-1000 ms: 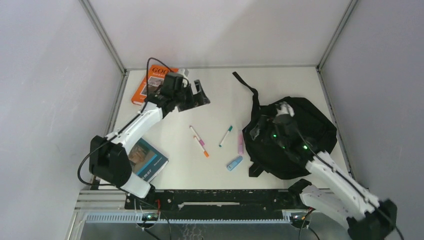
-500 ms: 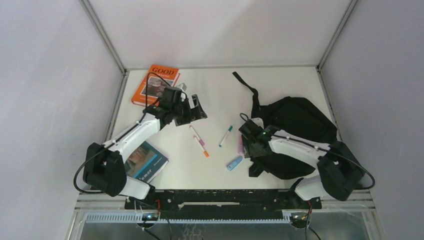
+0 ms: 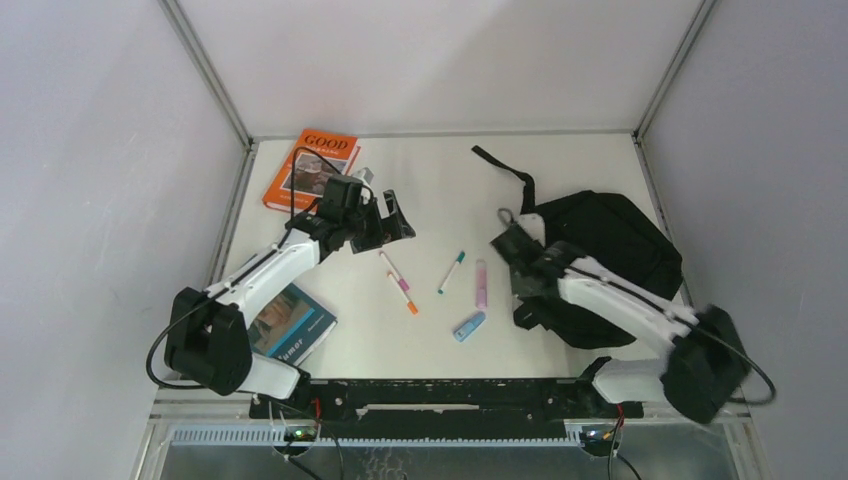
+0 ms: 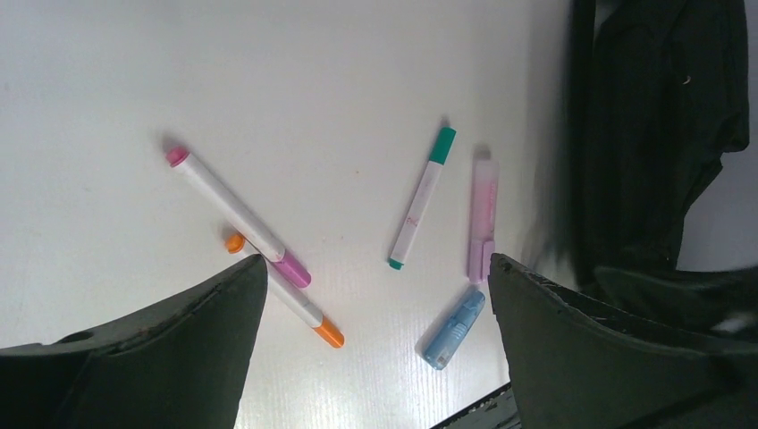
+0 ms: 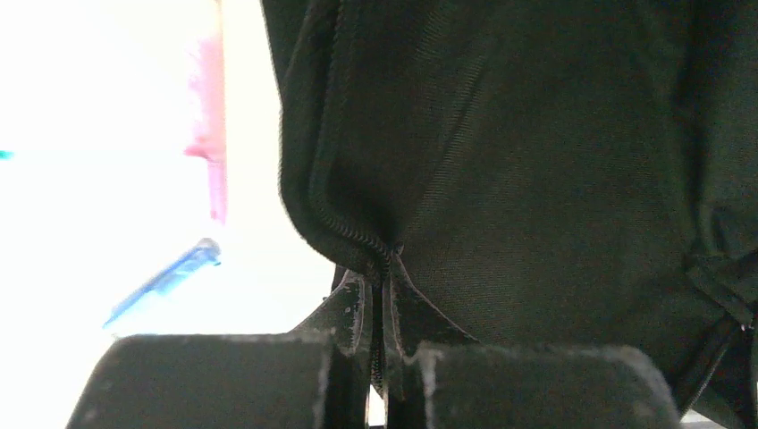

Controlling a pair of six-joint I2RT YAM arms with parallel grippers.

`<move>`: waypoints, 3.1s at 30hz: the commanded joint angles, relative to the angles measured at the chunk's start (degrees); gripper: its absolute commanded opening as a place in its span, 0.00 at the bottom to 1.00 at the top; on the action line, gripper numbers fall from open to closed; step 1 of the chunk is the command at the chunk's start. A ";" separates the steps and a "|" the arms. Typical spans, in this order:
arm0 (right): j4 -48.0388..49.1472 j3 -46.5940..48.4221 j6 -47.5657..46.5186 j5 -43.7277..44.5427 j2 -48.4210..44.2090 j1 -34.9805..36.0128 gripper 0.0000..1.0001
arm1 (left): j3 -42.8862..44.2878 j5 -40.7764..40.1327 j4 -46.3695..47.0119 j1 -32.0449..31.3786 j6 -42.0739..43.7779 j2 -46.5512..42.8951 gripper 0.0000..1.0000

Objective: Pack the student bag
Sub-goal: Adjust the student bag at the center of the board, then pick up the book from the center of the board.

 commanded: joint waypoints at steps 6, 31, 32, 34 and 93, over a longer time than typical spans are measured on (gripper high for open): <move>-4.41 15.25 -3.74 -10.45 -28.02 -20.24 0.00 | -0.25 1.40 2.16 -0.08 0.21 -2.44 0.97; -1.72 25.77 -17.46 -47.49 -16.22 -39.02 0.00 | -3.15 0.24 1.35 -0.08 3.19 -5.28 0.99; -2.16 25.70 -17.60 -44.51 -15.39 -37.87 0.00 | -3.10 0.61 1.63 -0.08 3.10 -4.82 0.99; -2.49 25.44 -17.81 -36.76 -14.17 -34.33 0.00 | -2.57 1.35 1.47 -0.08 3.12 -3.70 0.99; 14.72 -0.27 5.72 -33.70 -19.70 -19.96 0.91 | 73.98 -30.92 -29.42 16.88 43.53 63.07 0.79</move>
